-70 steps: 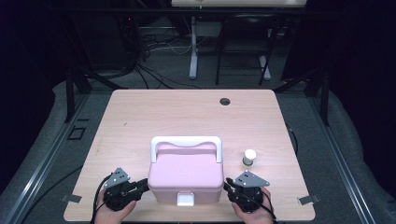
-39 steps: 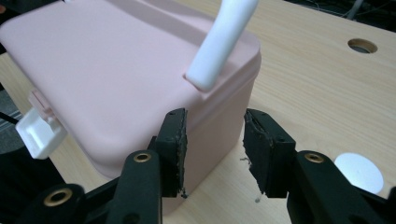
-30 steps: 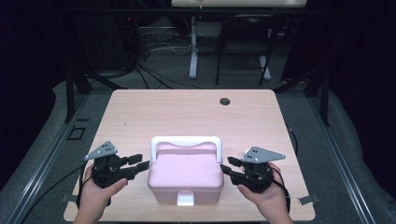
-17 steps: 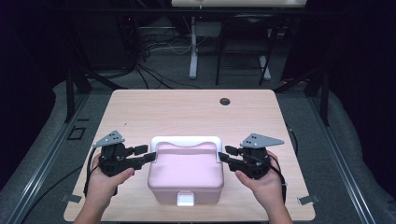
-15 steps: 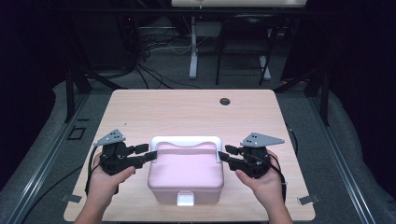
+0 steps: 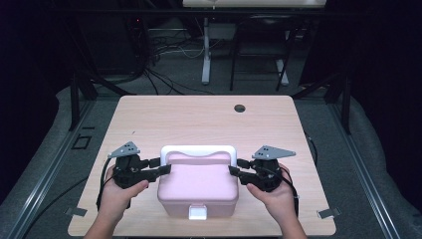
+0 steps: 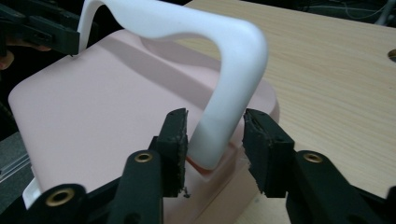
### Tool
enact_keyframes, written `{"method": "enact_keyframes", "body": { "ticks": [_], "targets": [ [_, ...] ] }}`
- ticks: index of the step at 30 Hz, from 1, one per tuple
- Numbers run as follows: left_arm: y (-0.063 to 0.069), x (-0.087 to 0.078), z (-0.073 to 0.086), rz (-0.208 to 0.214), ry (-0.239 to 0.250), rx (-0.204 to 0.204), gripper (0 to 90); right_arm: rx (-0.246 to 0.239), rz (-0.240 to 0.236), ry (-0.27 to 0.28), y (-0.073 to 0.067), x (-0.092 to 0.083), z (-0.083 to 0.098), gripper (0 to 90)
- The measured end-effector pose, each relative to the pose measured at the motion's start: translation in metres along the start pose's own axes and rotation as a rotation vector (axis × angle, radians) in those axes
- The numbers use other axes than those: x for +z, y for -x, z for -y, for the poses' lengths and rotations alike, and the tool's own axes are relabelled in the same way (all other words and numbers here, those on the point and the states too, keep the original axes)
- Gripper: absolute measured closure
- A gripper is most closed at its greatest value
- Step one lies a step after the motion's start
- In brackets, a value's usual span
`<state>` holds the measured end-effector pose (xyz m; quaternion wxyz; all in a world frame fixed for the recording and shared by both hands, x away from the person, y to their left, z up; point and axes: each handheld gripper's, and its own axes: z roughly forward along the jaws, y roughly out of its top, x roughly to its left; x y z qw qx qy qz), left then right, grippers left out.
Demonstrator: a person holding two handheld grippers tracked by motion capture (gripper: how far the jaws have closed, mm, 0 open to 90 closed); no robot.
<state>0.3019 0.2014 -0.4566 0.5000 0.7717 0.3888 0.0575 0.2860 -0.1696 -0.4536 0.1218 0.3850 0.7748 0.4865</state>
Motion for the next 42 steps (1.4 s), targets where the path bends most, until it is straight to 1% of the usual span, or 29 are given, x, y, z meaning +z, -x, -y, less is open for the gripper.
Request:
{"method": "enact_keyframes", "body": {
  "ticks": [2,3,5,7,8,11,13,14,15,17,20,22,24,26,29,34,35,36,38,40,42],
  "targets": [
    [0.002,0.000,0.001,-0.010,0.001,0.012,55.7,-0.006,0.005,0.003,-0.001,0.000,0.000,62.7],
    [0.002,0.000,0.001,-0.021,0.000,0.019,58.2,-0.006,0.006,0.003,-0.001,-0.001,0.001,63.1],
    [0.002,-0.001,0.001,-0.020,0.002,0.015,58.7,-0.007,0.006,0.004,-0.001,-0.001,0.001,63.2],
    [0.002,-0.001,0.003,-0.020,0.013,0.010,60.7,-0.010,0.006,0.007,-0.002,-0.001,0.001,63.7],
    [0.002,-0.002,0.004,-0.021,0.018,0.014,63.3,-0.012,0.007,0.006,-0.003,-0.001,0.001,65.1],
    [0.003,-0.003,0.004,-0.025,0.022,0.023,65.9,-0.020,0.008,0.008,-0.004,-0.001,0.001,67.5],
    [0.005,-0.004,0.004,-0.031,0.021,0.025,69.6,-0.031,0.015,0.006,-0.006,-0.002,0.001,69.1],
    [0.004,-0.005,0.004,-0.033,0.019,0.036,69.6,-0.031,0.015,0.006,-0.006,-0.002,0.001,69.1],
    [0.004,-0.006,0.005,-0.028,0.027,0.031,71.8,-0.041,0.019,0.005,-0.007,-0.003,0.001,70.4],
    [0.005,-0.007,0.006,-0.025,0.031,0.026,72.8,-0.041,0.018,0.005,-0.008,-0.004,0.001,71.8],
    [0.006,-0.008,0.006,-0.026,0.029,0.029,73.2,-0.037,0.016,0.007,-0.008,-0.005,0.001,72.5],
    [0.006,-0.008,0.006,-0.031,0.027,0.039,73.4,-0.033,0.013,0.011,-0.008,-0.006,0.001,72.9],
    [0.007,-0.009,0.006,-0.033,0.018,0.040,73.4,-0.033,0.012,0.013,-0.008,-0.006,0.001,73.4],
    [0.007,-0.010,0.006,-0.034,0.020,0.041,73.4,-0.033,0.006,0.018,-0.008,-0.007,0.001,73.8],
    [0.006,-0.012,0.006,-0.029,0.029,0.028,73.4,-0.031,-0.005,0.022,-0.010,-0.007,0.000,74.0],
    [0.005,-0.014,0.005,-0.028,0.048,0.025,73.3,-0.030,-0.009,0.032,-0.012,-0.009,-0.001,74.1],
    [0.006,-0.015,0.005,-0.027,0.064,0.021,73.2,-0.027,-0.011,0.042,-0.013,-0.010,-0.002,74.2],
    [0.005,-0.015,0.005,-0.026,0.067,0.033,73.1,-0.028,-0.010,0.045,-0.013,-0.010,-0.002,74.2],
    [0.006,-0.015,0.005,-0.023,0.073,0.027,72.7,-0.025,-0.008,0.049,-0.013,-0.011,-0.002,74.3],
    [0.006,-0.016,0.005,-0.016,0.081,0.023,69.3,-0.019,-0.008,0.057,-0.013,-0.011,-0.003,74.3],
    [0.007,-0.018,0.005,-0.020,0.082,0.027,67.2,-0.021,-0.007,0.061,-0.013,-0.011,-0.003,74.3]
  ]
}}
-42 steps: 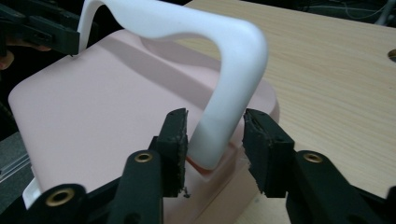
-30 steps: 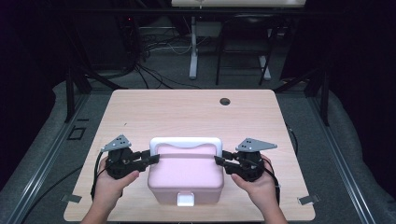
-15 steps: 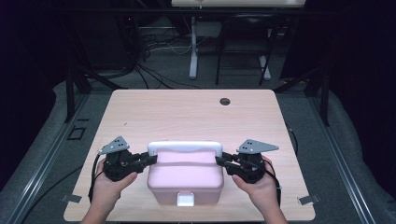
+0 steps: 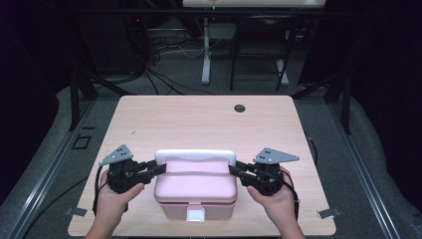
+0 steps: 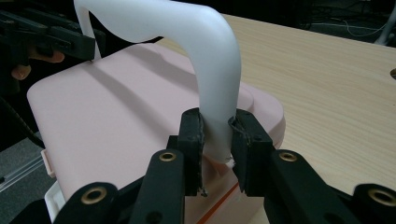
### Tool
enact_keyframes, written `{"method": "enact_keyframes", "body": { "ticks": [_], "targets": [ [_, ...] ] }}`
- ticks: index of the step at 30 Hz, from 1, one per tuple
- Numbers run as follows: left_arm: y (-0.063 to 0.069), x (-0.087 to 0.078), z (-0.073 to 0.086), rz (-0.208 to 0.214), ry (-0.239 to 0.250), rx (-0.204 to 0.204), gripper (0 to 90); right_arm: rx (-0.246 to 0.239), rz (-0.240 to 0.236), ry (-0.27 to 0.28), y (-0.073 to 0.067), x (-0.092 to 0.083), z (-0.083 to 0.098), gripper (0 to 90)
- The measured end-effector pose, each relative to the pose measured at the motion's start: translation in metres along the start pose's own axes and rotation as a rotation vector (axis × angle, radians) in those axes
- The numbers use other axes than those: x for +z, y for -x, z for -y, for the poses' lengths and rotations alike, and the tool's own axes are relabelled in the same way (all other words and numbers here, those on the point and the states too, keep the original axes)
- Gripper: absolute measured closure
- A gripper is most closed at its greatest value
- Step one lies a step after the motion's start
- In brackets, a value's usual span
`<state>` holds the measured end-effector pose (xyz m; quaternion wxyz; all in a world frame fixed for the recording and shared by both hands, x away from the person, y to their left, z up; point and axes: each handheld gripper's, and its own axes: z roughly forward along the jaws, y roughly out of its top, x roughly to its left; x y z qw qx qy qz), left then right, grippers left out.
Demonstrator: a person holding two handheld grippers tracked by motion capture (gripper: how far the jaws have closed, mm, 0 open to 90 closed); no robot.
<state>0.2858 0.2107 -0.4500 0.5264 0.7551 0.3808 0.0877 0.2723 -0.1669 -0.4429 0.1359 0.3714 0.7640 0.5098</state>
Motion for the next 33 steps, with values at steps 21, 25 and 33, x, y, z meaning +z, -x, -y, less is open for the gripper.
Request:
{"method": "enact_keyframes", "body": {
  "ticks": [21,25,33],
  "targets": [
    [-0.001,-0.064,0.016,-0.096,0.029,0.015,62.5,0.018,-0.001,0.049,0.003,-0.002,-0.012,74.3],
    [0.003,-0.068,0.027,-0.097,0.007,0.023,63.2,0.018,0.005,0.057,0.003,-0.003,-0.013,74.3],
    [0.009,-0.054,0.044,-0.074,-0.062,0.034,63.6,0.022,0.004,0.058,0.003,-0.003,-0.013,74.3]
  ]
}}
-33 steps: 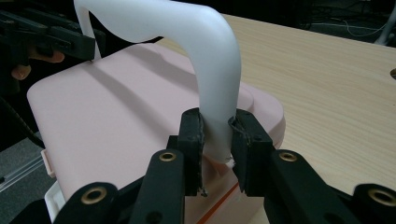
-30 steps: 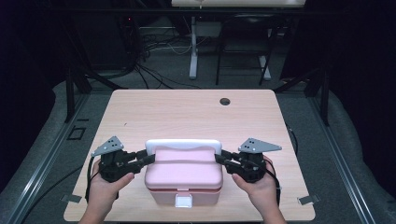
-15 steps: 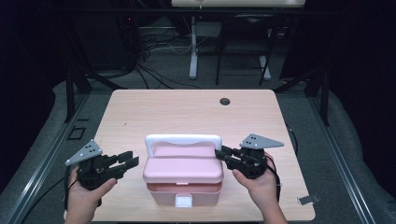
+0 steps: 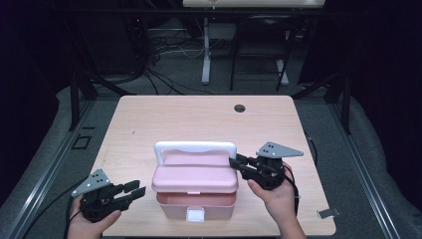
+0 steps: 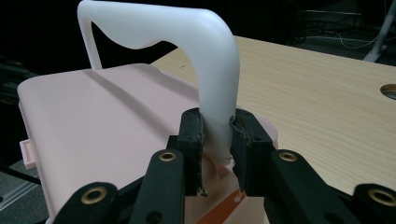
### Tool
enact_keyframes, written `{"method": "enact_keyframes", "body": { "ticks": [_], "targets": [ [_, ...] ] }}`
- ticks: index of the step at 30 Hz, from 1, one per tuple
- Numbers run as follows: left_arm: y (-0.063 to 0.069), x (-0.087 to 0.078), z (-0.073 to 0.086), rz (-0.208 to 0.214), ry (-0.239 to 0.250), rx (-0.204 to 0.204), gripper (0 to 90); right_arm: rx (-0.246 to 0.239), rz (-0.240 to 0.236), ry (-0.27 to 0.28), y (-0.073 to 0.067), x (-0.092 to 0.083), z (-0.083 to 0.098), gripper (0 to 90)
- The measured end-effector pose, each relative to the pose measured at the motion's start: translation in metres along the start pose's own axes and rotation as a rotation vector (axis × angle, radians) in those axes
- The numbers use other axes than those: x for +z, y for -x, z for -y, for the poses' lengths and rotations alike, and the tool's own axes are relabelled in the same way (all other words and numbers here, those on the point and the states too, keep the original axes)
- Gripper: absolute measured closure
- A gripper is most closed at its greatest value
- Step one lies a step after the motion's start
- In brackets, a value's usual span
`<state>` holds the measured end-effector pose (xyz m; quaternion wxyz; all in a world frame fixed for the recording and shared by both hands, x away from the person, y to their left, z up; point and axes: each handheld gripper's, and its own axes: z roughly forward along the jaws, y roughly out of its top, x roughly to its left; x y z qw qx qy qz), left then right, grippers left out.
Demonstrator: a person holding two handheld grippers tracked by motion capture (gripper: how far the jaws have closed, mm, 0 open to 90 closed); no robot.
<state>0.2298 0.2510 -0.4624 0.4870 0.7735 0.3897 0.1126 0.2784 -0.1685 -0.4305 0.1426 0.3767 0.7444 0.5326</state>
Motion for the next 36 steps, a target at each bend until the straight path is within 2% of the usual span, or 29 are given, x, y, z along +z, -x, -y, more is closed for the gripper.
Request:
{"method": "enact_keyframes", "body": {
  "ticks": [3,13,18,21,26,28,36],
  "targets": [
    [0.006,0.009,0.001,0.005,-0.020,0.009,63.6,0.002,-0.001,0.000,0.000,0.000,0.000,74.2],
    [0.019,0.022,-0.007,0.036,-0.024,0.043,64.0,0.000,0.001,-0.003,0.000,0.000,0.001,74.2],
    [0.023,0.023,-0.011,0.011,-0.004,0.058,64.1,0.004,0.000,-0.003,0.001,0.000,0.001,74.2],
    [0.024,0.024,-0.013,0.010,-0.001,0.060,64.1,0.012,-0.001,-0.001,0.002,0.001,0.001,73.7],
    [0.025,0.024,-0.017,-0.001,0.009,0.073,64.1,0.018,0.004,0.021,0.004,-0.002,0.000,69.1],
    [0.026,0.023,-0.019,-0.003,0.015,0.062,64.0,0.021,0.012,0.022,0.004,-0.002,0.001,68.7],
    [0.026,0.023,-0.026,-0.025,0.034,0.063,61.9,0.026,0.026,0.036,0.007,-0.009,0.001,69.7]
  ]
}}
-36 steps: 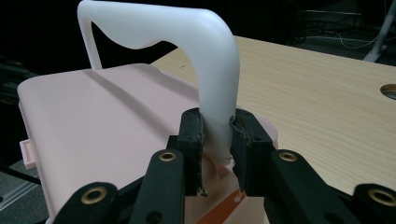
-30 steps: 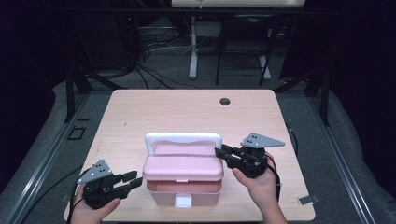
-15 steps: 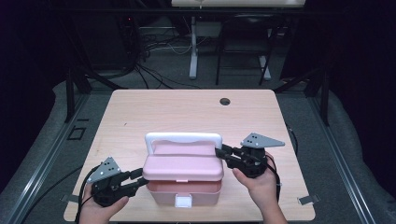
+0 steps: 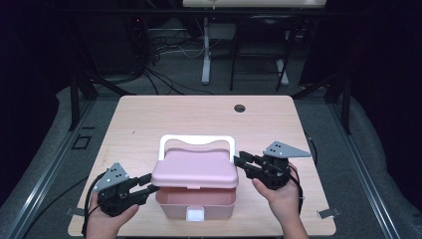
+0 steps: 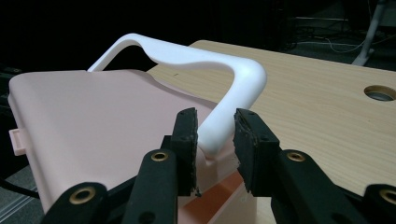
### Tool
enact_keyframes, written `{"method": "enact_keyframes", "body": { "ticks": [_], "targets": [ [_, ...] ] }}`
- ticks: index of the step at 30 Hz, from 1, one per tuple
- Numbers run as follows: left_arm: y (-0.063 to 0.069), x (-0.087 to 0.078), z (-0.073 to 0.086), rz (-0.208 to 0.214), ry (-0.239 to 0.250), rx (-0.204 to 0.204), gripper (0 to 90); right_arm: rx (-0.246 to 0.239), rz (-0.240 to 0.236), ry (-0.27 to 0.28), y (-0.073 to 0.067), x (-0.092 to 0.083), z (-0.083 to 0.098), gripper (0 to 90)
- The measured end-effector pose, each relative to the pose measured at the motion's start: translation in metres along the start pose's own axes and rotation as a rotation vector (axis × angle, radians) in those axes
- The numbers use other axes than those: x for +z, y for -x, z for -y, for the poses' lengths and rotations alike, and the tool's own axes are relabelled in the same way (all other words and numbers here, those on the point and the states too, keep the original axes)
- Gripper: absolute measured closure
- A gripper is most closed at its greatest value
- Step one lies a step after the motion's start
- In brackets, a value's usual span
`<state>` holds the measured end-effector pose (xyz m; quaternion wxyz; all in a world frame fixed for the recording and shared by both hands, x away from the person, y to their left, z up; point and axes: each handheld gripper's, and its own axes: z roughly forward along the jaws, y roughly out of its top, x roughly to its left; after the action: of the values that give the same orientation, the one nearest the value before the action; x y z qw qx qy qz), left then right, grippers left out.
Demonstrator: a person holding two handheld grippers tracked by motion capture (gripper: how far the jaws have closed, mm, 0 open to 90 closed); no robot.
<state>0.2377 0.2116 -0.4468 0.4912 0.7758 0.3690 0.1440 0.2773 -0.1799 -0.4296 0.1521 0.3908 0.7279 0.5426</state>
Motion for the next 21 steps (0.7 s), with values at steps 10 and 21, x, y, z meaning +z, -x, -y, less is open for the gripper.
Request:
{"method": "enact_keyframes", "body": {
  "ticks": [10,21],
  "targets": [
    [0.000,-0.005,-0.010,-0.030,0.014,0.008,60.6,0.012,0.022,0.010,0.006,-0.009,0.001,70.4],
    [-0.003,-0.004,-0.025,-0.034,0.068,0.023,64.9,0.012,0.031,0.001,0.008,-0.011,0.005,70.8]
  ]
}}
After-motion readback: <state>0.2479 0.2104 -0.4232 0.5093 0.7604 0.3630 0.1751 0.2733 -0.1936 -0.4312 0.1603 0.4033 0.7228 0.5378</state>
